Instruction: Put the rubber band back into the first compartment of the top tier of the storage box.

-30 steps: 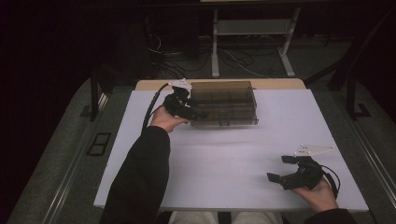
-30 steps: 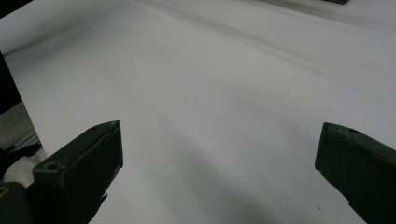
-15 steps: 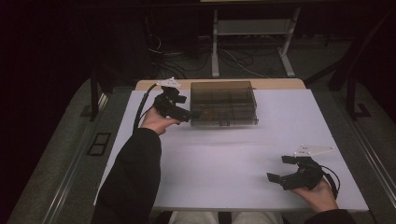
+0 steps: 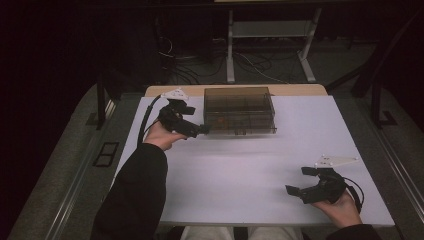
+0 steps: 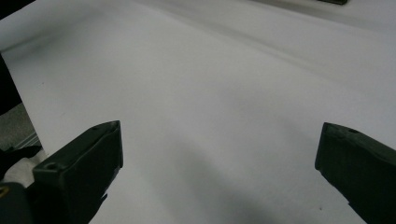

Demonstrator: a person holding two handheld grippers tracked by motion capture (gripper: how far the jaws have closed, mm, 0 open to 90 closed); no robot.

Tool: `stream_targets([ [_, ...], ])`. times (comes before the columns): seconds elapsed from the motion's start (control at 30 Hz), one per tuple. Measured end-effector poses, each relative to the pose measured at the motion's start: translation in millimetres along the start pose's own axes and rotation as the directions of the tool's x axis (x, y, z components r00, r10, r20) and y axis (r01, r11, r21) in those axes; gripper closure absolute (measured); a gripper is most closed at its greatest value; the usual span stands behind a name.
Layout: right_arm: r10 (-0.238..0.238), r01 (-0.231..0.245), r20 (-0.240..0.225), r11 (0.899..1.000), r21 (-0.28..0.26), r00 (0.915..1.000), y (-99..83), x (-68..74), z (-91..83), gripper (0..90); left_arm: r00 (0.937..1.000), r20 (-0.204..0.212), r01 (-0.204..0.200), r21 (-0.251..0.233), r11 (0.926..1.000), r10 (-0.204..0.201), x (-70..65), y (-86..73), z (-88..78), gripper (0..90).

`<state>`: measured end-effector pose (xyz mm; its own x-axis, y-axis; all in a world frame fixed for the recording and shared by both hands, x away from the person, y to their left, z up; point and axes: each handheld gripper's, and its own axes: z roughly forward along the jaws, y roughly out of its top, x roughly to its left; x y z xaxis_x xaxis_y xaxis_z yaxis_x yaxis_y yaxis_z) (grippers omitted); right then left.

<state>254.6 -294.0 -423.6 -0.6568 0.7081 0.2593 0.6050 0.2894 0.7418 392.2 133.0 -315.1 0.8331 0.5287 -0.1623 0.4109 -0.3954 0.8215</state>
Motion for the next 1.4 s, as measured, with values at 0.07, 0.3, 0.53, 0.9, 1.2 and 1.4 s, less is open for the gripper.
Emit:
stream_targets([
  [0.07, 0.000, 0.000, 0.000, 1.000, 0.000, 1.0000, 0.0, 0.0, 0.1, 0.2, 1.0000, -0.001, -0.004, 0.000, 1.0000, 0.004, -2.1, -2.7, -1.6, 0.0],
  [0.3, 0.001, -0.001, 0.002, 1.000, 0.002, 1.0000, 0.0, 0.2, 0.3, 0.2, 1.0000, 0.000, -0.008, 0.003, 1.0000, 0.008, -7.5, -14.7, -6.8, 0.0],
  [0.53, 0.000, 0.000, 0.002, 1.000, 0.004, 1.0000, 0.1, 0.7, 0.5, 0.2, 1.0000, -0.006, 0.006, -0.011, 0.9999, -0.006, -10.6, -26.3, -12.5, 0.0],
  [0.9, -0.001, 0.001, 0.001, 1.000, 0.003, 1.0000, 0.2, 1.1, 1.1, 0.2, 0.9996, -0.013, 0.026, -0.043, 0.9987, -0.027, -15.1, -44.3, -21.1, 0.0],
  [1.2, -0.005, 0.005, 0.000, 1.000, 0.003, 1.0000, 0.4, 0.7, 1.8, 0.2, 0.9991, -0.020, 0.035, -0.049, 0.9982, -0.036, -19.2, -60.6, -24.6, 0.0],
  [1.4, -0.003, 0.003, 0.002, 1.000, 0.004, 1.0000, 0.5, 1.1, 1.9, 0.2, 0.9993, -0.020, 0.031, -0.052, 0.9982, -0.032, -24.6, -69.0, -26.1, 0.0],
])
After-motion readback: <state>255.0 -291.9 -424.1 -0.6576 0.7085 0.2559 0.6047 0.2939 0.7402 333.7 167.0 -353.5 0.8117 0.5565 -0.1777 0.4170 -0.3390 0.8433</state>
